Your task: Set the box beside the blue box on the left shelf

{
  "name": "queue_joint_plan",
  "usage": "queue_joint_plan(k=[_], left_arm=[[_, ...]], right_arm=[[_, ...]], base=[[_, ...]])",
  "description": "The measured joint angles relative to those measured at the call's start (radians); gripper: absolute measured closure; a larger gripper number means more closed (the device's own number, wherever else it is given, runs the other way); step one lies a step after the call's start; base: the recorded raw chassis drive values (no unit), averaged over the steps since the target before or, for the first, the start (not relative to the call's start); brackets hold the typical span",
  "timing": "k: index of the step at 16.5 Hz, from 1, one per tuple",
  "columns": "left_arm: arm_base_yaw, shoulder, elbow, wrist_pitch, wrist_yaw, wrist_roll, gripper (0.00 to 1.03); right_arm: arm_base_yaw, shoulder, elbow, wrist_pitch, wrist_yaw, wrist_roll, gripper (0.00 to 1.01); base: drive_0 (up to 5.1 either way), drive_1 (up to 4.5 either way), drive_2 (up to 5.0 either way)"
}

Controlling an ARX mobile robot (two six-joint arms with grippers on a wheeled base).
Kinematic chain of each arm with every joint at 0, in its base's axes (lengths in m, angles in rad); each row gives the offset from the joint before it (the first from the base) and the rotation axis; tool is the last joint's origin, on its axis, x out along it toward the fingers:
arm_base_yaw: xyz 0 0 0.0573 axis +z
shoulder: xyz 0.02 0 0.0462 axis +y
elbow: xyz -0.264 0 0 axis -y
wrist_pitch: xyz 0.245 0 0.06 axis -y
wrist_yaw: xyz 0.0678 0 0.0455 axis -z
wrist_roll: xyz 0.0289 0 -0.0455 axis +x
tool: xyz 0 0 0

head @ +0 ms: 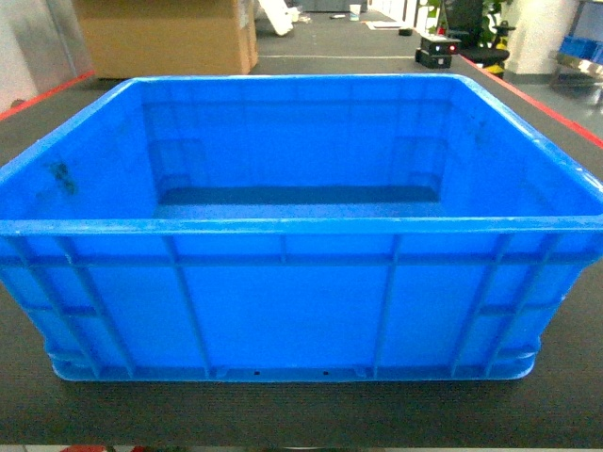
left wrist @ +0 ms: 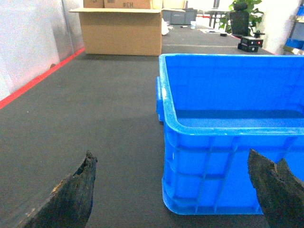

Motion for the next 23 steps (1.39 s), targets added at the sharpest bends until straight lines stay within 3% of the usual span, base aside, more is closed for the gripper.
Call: queue_joint_plan(k=[23], left_arm=[[0.000,0.000,0.000,0.002,0.002,0.000,0.05]], right_arm=[[0.000,0.000,0.000,0.002,-0.001,0.000,0.03]], base=[[0.0,0.00,0.0]])
